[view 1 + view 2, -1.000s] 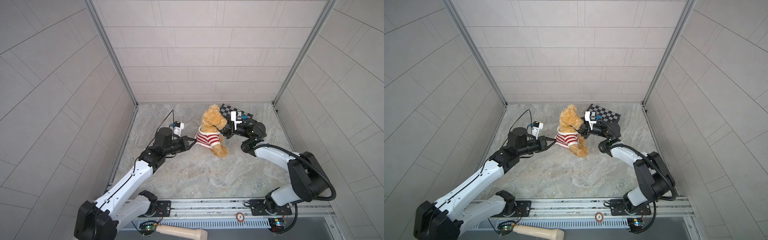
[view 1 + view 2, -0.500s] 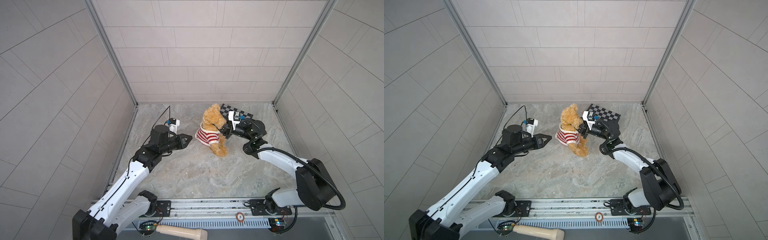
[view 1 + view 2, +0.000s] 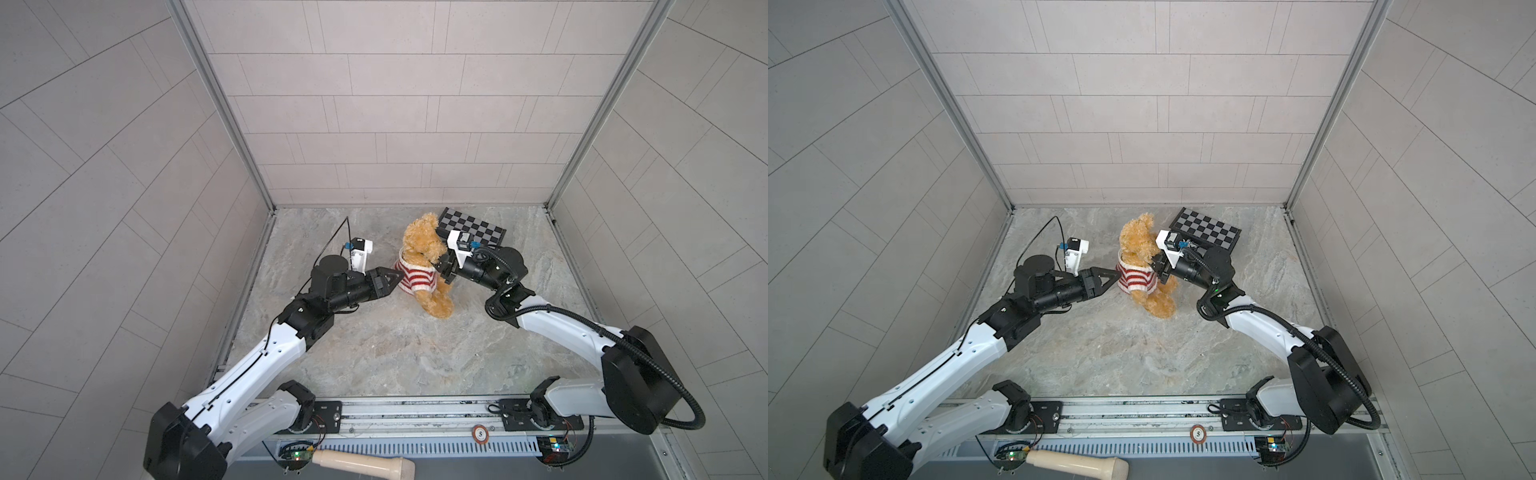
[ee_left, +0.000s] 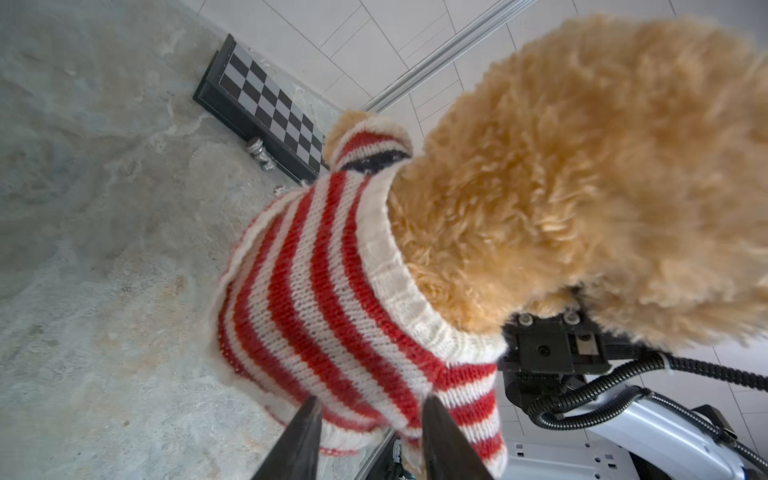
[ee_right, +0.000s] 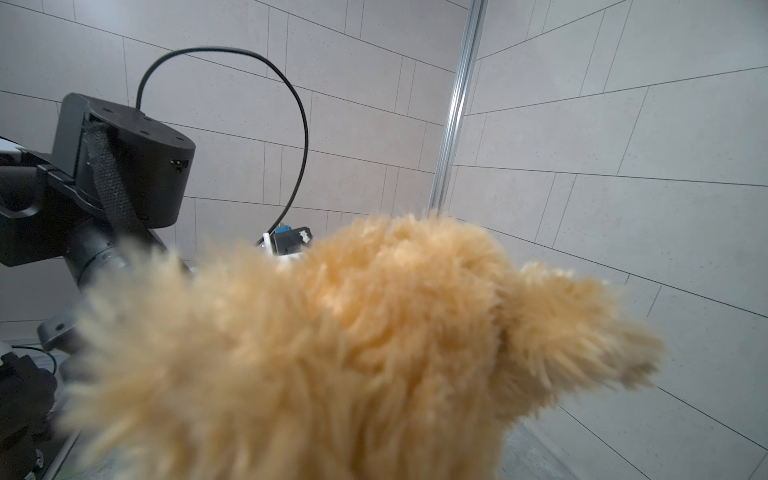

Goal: Dress the teddy bear

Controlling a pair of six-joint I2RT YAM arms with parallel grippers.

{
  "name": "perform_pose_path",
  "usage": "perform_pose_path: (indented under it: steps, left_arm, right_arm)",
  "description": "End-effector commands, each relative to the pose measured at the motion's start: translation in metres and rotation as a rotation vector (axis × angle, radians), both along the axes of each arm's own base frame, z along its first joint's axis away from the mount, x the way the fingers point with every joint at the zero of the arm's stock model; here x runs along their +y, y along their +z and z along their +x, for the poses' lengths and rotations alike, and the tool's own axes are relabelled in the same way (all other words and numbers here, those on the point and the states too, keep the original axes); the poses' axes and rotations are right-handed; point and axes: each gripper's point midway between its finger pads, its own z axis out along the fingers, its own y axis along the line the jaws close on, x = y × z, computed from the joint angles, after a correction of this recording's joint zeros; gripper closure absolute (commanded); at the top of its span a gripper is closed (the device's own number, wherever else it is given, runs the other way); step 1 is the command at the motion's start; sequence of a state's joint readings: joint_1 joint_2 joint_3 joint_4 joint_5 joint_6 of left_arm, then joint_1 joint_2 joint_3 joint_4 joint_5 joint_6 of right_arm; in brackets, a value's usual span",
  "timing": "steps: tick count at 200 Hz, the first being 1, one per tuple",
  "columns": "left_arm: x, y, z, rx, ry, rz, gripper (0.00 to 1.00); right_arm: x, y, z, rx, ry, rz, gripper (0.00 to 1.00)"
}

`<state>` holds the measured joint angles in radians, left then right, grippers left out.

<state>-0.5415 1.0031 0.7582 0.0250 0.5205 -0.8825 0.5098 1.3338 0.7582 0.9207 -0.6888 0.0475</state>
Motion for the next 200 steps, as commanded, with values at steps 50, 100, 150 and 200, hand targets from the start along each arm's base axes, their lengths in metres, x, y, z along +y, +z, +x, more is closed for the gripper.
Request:
perform_pose_path:
  steps: [50, 100, 150, 200]
  left_arm:
    - [-0.002, -0.009, 0.010, 0.025, 0.070, -0.043, 0.57]
    - [-0.024, -0.017, 0.015, 0.069, 0.041, -0.140, 0.46]
    - [-0.023, -0.020, 0.016, 0.066, 0.056, -0.168, 0.59]
    - [-0.034, 0.000, 0.015, 0.013, 0.018, -0.215, 0.64]
  right_arm:
    - [-0.018, 0.025, -0.001, -0.104, -0.113, 0.059, 1.00]
    - [-0.022, 0.031, 0.000, -0.105, -0.133, 0.099, 1.00]
    - [-0.023, 0.040, 0.001, -0.113, -0.133, 0.126, 1.00]
    - [-0.021, 0.041, -0.001, -0.103, -0.106, 0.150, 1.00]
